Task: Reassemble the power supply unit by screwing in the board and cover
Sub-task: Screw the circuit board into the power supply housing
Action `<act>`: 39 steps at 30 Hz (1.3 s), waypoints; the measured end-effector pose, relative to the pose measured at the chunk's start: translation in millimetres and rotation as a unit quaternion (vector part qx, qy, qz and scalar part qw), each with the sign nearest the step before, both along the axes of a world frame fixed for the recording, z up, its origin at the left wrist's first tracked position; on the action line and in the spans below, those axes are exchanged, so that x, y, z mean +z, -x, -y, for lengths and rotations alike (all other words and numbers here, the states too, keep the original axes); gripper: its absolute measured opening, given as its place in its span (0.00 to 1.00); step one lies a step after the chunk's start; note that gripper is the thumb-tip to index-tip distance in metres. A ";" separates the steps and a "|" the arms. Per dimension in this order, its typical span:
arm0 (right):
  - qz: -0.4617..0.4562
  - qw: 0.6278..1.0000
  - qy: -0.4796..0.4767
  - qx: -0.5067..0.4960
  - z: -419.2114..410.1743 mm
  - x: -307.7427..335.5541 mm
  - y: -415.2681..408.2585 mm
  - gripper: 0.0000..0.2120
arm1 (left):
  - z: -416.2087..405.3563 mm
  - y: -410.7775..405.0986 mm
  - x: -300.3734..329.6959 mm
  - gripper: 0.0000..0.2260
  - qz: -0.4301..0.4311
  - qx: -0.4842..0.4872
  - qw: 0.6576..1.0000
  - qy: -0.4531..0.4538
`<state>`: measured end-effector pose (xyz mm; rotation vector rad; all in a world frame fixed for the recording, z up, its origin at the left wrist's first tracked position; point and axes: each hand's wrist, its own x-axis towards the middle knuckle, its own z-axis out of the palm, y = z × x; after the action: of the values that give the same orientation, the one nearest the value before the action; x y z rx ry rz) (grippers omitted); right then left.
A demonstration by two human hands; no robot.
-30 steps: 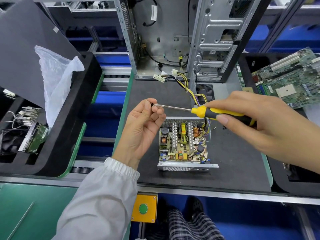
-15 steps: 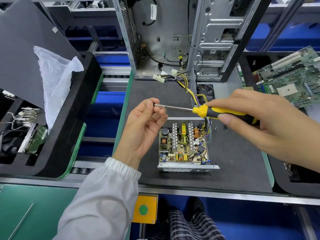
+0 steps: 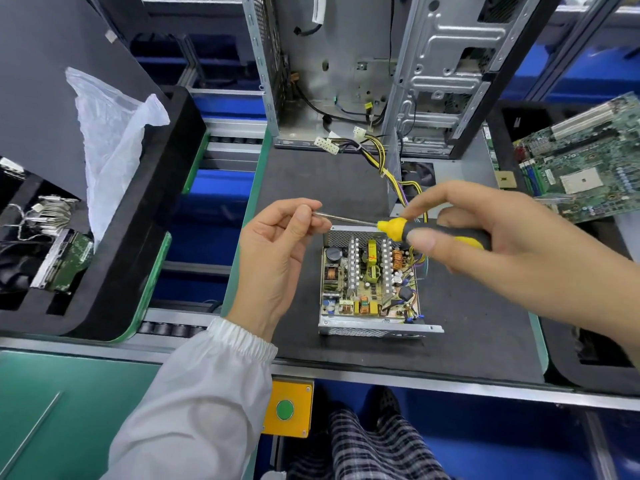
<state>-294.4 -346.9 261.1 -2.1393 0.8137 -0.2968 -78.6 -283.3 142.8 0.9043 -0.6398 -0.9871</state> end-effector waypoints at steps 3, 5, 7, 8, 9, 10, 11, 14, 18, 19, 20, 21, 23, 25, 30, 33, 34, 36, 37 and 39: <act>-0.009 1.000 -0.010 -0.002 -0.9 2.1 -8.6 0.13 | -7.5 -1.0 -8.1 0.06 -0.017 -0.007 1.000 -0.006; -0.004 1.000 -0.011 -0.013 -1.1 3.4 -13.9 0.11 | -11.1 -0.9 -12.0 0.06 -0.022 -0.009 1.000 -0.004; -0.001 1.000 0.000 -0.016 -1.4 3.5 -18.7 0.11 | -13.8 -1.1 -15.6 0.07 -0.024 -0.010 1.000 -0.001; -0.001 1.000 0.007 -0.018 -1.8 3.4 -21.0 0.10 | -15.2 -1.3 -17.6 0.07 -0.024 -0.012 1.000 0.001; -0.002 1.000 0.014 -0.021 -2.0 3.8 -23.2 0.11 | -16.3 -1.6 -19.7 0.08 -0.020 -0.015 1.000 0.003; -0.005 0.999 0.019 -0.025 -2.3 4.5 -25.1 0.11 | -17.4 -2.1 -21.7 0.08 -0.014 -0.020 1.000 0.004; -0.009 0.999 0.026 -0.028 -2.2 5.2 -26.6 0.12 | -18.3 -3.1 -23.3 0.10 -0.008 -0.033 0.999 0.007; -0.043 0.996 0.075 -0.030 0.3 8.7 -28.1 0.15 | -21.0 -11.2 -30.4 0.21 -0.005 -0.080 0.997 -0.008; -0.142 0.973 0.169 0.066 -3.5 12.9 -39.5 0.15 | -28.5 -23.7 -48.8 0.18 0.058 -0.036 0.992 -0.111; -0.173 0.965 0.174 0.097 -6.8 11.1 -45.4 0.14 | -30.2 -24.8 -55.3 0.13 0.098 -0.027 0.986 -0.133; -0.206 0.956 0.171 0.121 -11.4 8.6 -52.2 0.13 | -32.0 -25.3 -62.1 0.07 0.136 -0.031 0.978 -0.152; -0.236 0.945 0.176 0.140 -15.7 5.7 -58.8 0.13 | -33.7 -25.2 -69.1 0.04 0.169 -0.048 0.970 -0.165; -0.276 0.922 0.206 0.176 -21.9 -1.0 -71.1 0.14 | -38.1 -25.8 -82.0 0.05 0.215 -0.100 0.954 -0.183; -0.294 0.905 0.236 0.195 -24.2 -7.1 -80.1 0.11 | -42.1 -27.6 -91.8 0.07 0.240 -0.150 0.939 -0.198; -0.325 0.881 0.270 0.215 -23.8 -20.2 -91.2 0.06 | -46.0 -31.8 -102.9 0.10 0.255 -0.176 0.923 -0.228; -0.340 0.869 0.281 0.224 -23.2 -29.0 -94.9 0.05 | -44.0 -33.2 -101.8 0.10 0.273 -0.180 0.914 -0.239; -0.345 0.867 0.281 0.225 -22.7 -32.0 -95.3 0.05 | -43.4 -33.3 -100.9 0.09 0.280 -0.182 0.911 -0.241; -0.357 0.860 0.289 0.224 -22.0 -37.6 -95.8 0.06 | -42.4 -32.9 -98.8 0.07 0.293 -0.184 0.906 -0.244; -0.363 0.856 0.294 0.223 -22.0 -39.8 -95.9 0.06 | -42.1 -32.3 -97.4 0.07 0.304 -0.183 0.902 -0.246; -0.373 0.850 0.299 0.221 -22.5 -42.7 -96.3 0.07 | -41.8 -30.6 -93.8 0.06 0.323 -0.180 0.896 -0.246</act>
<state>-198.1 -324.4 218.4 -3.0120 0.6379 0.6579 -48.0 -241.5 49.0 1.6396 -1.1785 -1.2085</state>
